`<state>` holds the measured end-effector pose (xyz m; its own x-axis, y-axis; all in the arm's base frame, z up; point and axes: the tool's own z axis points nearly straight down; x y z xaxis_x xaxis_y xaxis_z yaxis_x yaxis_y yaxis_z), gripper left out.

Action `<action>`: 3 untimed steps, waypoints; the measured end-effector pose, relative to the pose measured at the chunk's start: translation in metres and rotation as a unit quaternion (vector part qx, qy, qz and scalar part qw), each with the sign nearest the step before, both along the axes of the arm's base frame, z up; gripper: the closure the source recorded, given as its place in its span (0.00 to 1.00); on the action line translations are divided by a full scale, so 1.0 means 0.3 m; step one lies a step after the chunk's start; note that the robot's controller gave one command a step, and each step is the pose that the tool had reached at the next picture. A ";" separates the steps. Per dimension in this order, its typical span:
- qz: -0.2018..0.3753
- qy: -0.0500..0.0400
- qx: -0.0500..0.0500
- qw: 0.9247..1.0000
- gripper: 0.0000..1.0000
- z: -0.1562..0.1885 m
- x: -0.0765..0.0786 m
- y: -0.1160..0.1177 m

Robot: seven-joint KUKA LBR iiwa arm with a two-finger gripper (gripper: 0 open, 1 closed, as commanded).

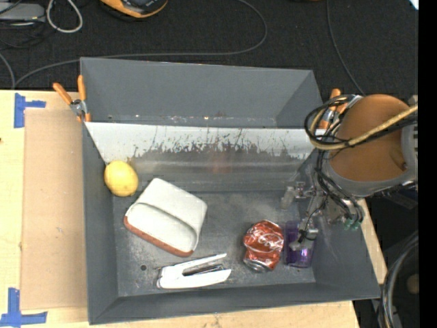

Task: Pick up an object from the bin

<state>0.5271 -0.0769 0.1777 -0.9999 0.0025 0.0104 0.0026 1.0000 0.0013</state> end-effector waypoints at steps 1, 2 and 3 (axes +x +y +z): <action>0.002 -0.004 0.000 1.000 0.00 0.015 0.005 0.002; 0.129 -0.002 0.000 0.992 0.00 -0.336 0.035 0.081; 0.164 -0.008 0.000 0.986 0.00 -0.118 0.063 0.106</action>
Offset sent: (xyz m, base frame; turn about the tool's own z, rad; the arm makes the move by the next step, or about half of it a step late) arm 0.0100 0.0265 -0.1077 -0.2727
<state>0.5462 -0.0452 0.1422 -0.9468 -0.3218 -0.0045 -0.3218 0.9468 -0.0016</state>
